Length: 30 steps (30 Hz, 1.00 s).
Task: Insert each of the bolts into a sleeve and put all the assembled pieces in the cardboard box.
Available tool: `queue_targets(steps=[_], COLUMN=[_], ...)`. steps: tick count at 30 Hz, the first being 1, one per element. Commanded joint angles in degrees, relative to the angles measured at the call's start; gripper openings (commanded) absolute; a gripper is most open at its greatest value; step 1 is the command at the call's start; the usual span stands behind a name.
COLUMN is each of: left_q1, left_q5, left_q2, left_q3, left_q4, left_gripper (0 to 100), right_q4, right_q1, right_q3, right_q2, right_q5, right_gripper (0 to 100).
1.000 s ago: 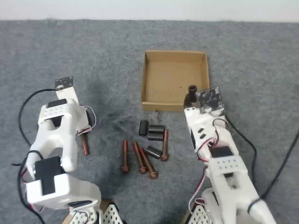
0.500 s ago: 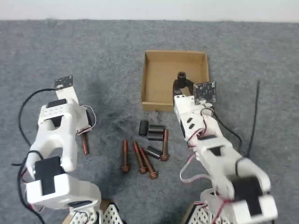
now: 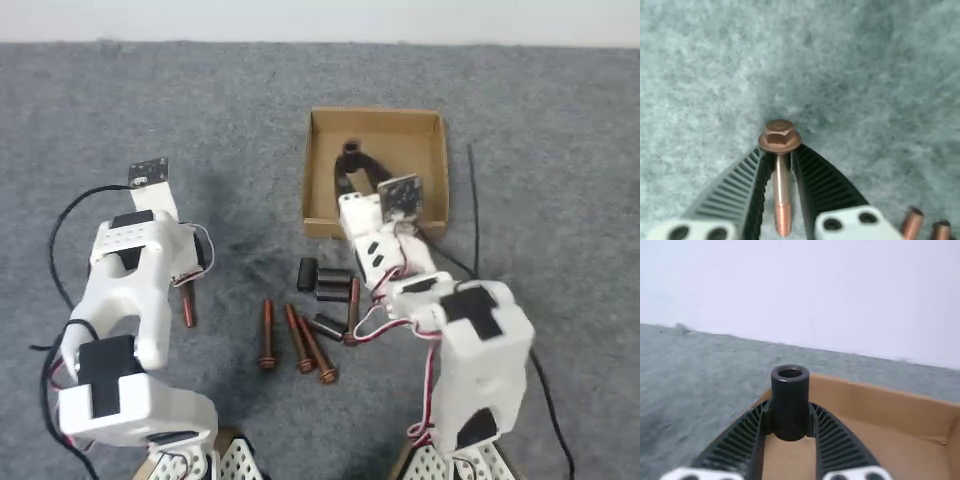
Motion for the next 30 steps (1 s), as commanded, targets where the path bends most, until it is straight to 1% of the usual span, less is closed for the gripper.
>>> queue_targets(steps=[1, 6, 16, 23, 25, 30], left_q1=[0.35, 0.35, 0.35, 0.35, 0.35, 0.44], left_q5=[-0.44, -0.44, -0.44, -0.44, -0.44, -0.44], left_q2=[-4.13, -4.13, -4.13, -4.13, -4.13, -4.13], left_q3=[-0.66, -0.66, -0.66, -0.66, -0.66, -0.66], left_q4=[-1.05, -1.05, -1.05, -1.05, -1.05, -1.05], left_gripper=[1, 1, 1, 1, 1, 1], right_q4=[-6.81, -15.52, -26.68, -35.65, -37.23, -37.41], right_q1=[-1.1, -1.19, -3.56, -3.56, -3.56, -3.56], right_q3=[-1.41, 5.8, 22.77, 32.26, 34.81, 38.86], right_q2=[1.19, 1.27, -3.03, -3.47, -3.47, -4.26], right_q5=[-0.26, -0.26, -0.26, -0.26, -0.26, -0.35], right_gripper=[0.6, 0.6, 0.6, 0.6, 0.6, 0.6])
